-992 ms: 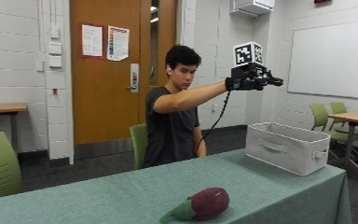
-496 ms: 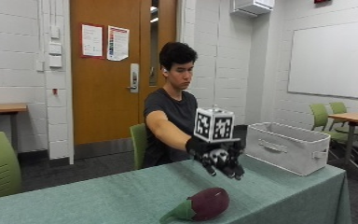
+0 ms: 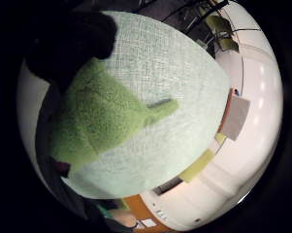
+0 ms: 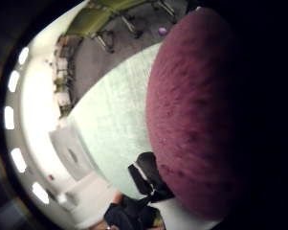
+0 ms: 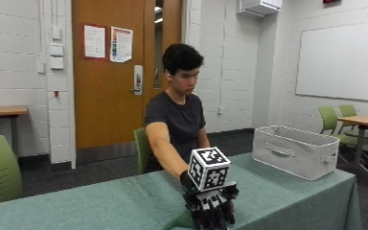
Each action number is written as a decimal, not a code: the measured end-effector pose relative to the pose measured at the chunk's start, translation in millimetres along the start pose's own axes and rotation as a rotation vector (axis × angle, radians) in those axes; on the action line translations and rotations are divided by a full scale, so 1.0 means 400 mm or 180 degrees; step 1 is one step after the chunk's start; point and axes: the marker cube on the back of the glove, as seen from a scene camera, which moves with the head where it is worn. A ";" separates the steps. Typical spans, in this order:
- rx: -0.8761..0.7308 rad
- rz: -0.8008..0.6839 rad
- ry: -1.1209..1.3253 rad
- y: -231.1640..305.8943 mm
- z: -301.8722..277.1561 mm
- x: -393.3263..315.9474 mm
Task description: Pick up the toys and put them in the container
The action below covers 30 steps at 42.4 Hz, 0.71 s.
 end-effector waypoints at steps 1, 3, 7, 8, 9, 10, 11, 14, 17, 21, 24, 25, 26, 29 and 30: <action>-0.0018 -0.0009 0.0040 0.004 0.002 0.000; -0.0039 -0.0013 0.0106 0.010 0.004 -0.003; 0.0041 0.0049 0.0096 0.021 0.002 -0.009; 0.0091 0.0067 0.0083 0.025 0.002 -0.012; 0.0159 0.0084 0.0076 0.030 0.001 -0.015; 0.0247 0.0101 0.0078 0.036 -0.001 -0.018; 0.0350 0.0120 0.0092 0.042 -0.004 -0.022; 0.0646 0.0172 0.0201 0.057 -0.009 -0.032; 0.0759 0.0175 0.0251 0.074 -0.006 -0.046; 0.0689 0.0134 0.0240 0.097 -0.013 -0.065; 0.0677 0.0044 0.0198 0.125 -0.045 -0.097; 0.0704 0.0004 0.0161 0.135 -0.065 -0.113; 0.0747 -0.0038 0.0124 0.146 -0.089 -0.131; 0.0913 -0.0171 0.0061 0.184 -0.182 -0.197; 0.0976 -0.0221 0.0058 0.200 -0.217 -0.225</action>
